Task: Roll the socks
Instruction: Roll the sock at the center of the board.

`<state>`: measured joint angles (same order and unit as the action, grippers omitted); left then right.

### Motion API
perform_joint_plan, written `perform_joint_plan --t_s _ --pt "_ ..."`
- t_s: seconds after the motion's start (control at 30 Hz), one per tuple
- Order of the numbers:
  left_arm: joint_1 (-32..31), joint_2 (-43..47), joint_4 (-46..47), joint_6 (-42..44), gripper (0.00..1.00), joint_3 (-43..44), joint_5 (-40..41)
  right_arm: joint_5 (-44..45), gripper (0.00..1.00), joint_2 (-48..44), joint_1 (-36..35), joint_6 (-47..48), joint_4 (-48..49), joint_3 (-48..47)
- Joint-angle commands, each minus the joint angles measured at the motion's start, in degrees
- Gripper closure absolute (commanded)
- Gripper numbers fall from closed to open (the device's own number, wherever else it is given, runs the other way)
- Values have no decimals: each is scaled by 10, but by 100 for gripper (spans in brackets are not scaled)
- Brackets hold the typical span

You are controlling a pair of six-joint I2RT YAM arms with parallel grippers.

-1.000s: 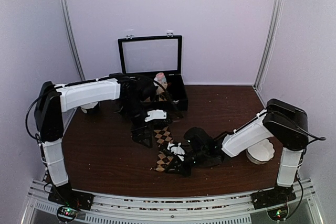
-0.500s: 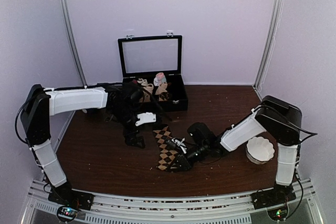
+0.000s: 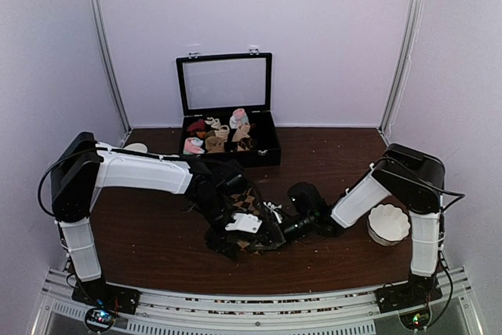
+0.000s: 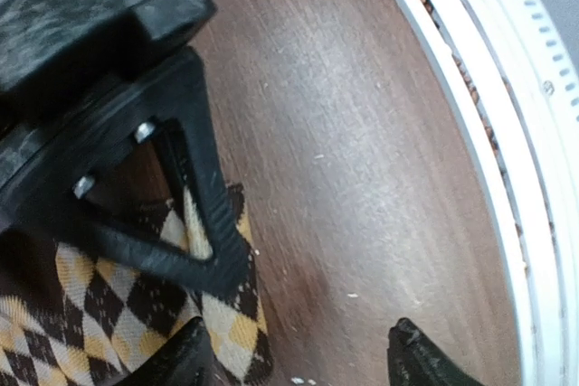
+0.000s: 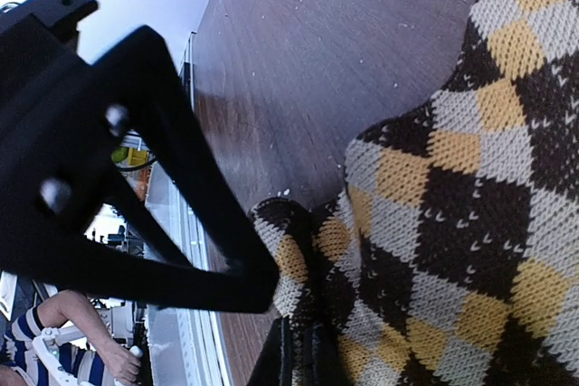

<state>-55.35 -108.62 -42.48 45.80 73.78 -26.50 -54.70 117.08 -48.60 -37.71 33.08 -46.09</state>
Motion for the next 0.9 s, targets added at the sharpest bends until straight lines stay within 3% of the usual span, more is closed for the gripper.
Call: perform_joint_plan --t_s 0.0,0.13,0.4,0.6,0.73,0.8,0.87 --pt "-3 -31 26 14 42 35 11 50 100 57 20 -8 -149 39" --pt "-3 -41 35 5 54 30 41 56 100 52 20 10 -173 37" --pt "-3 -44 39 -10 56 23 49 67 100 48 20 39 -208 36" --pt "-3 -83 15 -24 72 46 49 65 100 31 20 32 -194 43" --pt "-3 -109 -7 -30 91 64 68 68 100 22 19 34 -196 43" --pt "-2 -120 -22 -31 100 75 69 75 87 12 20 33 -194 48" --pt "1 -127 -40 -31 100 85 57 83 76 3 20 37 -197 51"
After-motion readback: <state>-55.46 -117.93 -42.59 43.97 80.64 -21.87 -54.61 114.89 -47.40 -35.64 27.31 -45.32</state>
